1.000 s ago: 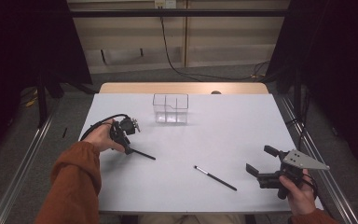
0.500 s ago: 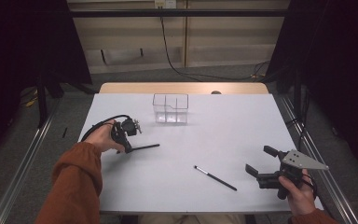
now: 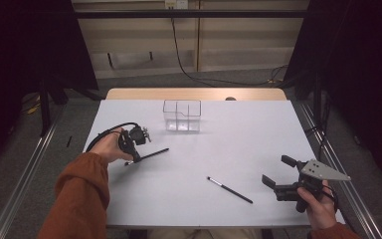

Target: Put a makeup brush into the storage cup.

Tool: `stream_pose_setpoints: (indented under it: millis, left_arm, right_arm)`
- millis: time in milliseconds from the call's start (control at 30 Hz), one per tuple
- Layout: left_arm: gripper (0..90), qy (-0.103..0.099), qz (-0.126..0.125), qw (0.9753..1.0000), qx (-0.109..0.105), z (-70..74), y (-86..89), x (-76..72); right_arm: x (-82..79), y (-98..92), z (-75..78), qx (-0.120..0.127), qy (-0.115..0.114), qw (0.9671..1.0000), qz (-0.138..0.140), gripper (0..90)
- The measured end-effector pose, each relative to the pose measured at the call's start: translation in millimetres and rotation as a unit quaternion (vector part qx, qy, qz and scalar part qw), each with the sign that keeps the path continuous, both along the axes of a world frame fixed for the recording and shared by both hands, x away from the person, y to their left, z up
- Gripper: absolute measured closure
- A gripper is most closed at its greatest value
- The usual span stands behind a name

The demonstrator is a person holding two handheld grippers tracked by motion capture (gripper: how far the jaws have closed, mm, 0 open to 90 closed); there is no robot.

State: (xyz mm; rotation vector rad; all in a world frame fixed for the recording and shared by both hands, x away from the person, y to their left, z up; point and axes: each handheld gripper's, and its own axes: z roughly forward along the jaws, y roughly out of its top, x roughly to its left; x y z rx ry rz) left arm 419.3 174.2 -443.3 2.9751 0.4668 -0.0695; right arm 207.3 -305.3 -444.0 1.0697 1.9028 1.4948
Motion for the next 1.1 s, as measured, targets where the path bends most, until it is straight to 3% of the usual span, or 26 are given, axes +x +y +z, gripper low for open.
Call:
stream_pose_setpoints:
  millis: [233, 300, 333, 367, 533, 633, 700, 733, 767, 800, 833, 867, 900, 1000, 1100]
  left_arm:
    - [84.4, -0.004, 0.025, 0.9993, -0.028, 2.4, 8.3, 1.5]
    - [84.4, 0.002, 0.048, 0.9976, -0.050, 4.2, 10.3, -0.1]
    - [84.4, -0.008, 0.046, 0.9976, -0.050, 6.8, 11.7, 0.8]
    - [84.4, 0.000, 0.052, 0.9968, -0.061, 8.9, 13.0, 0.7]
    - [84.4, -0.013, 0.076, 0.9929, -0.091, 20.1, 21.1, 0.2]
    - [84.4, -0.015, 0.086, 0.9895, -0.115, 27.0, 26.3, -0.8]
    - [84.4, -0.019, 0.097, 0.9857, -0.137, 30.8, 28.3, -2.8]
    - [84.4, -0.023, 0.097, 0.9843, -0.146, 32.4, 29.1, -4.0]
    - [84.4, -0.030, 0.087, 0.9847, -0.148, 34.2, 30.0, -4.7]
    - [84.4, -0.033, 0.095, 0.9813, -0.165, 34.9, 29.7, -7.4]
    - [84.4, -0.036, 0.092, 0.9796, -0.175, 36.0, 30.3, -8.8]
    - [84.3, -0.040, 0.085, 0.9798, -0.177, 37.3, 31.9, -9.3]
    - [84.4, -0.043, 0.096, 0.9761, -0.190, 37.0, 32.2, -11.5]
    - [84.4, -0.051, 0.098, 0.9720, -0.207, 38.3, 35.6, -15.2]
    - [84.3, -0.063, 0.111, 0.9644, -0.232, 39.8, 39.5, -18.5]
  right_arm:
    - [0.4, -0.4, -0.1, -0.002, 0.000, 1.0000, -0.001, 0.0]
    - [0.3, -0.5, 0.0, -0.001, 0.000, 1.0000, -0.001, 0.0]
    - [0.4, -0.6, 0.0, -0.002, 0.000, 1.0000, -0.002, 0.0]
    - [0.4, -0.7, 0.0, -0.001, 0.000, 1.0000, -0.002, 0.0]
    - [0.4, -0.6, 0.0, -0.001, 0.000, 1.0000, -0.002, 0.0]
    - [0.4, -0.6, 0.0, -0.001, 0.000, 1.0000, -0.002, 0.0]
    - [0.5, -0.6, 0.0, -0.001, 0.000, 1.0000, -0.002, 0.0]
    - [0.5, -0.6, 0.0, -0.001, 0.000, 1.0000, -0.002, 0.0]
    - [0.5, -0.6, 0.0, -0.001, 0.000, 1.0000, -0.002, 0.0]
    - [0.5, -0.6, 0.0, -0.001, 0.001, 1.0000, -0.003, 0.0]
    - [0.5, -0.7, 0.0, -0.001, 0.000, 1.0000, -0.002, 0.0]
    - [0.4, -0.7, 0.0, -0.001, 0.000, 1.0000, -0.003, 0.0]
    - [0.3, -0.7, 0.0, 0.000, 0.001, 1.0000, -0.003, 0.0]
    - [0.4, -1.0, 0.0, 0.001, 0.000, 1.0000, -0.004, 0.0]
    - [0.4, -0.9, 0.1, 0.001, 0.001, 1.0000, -0.004, 0.0]
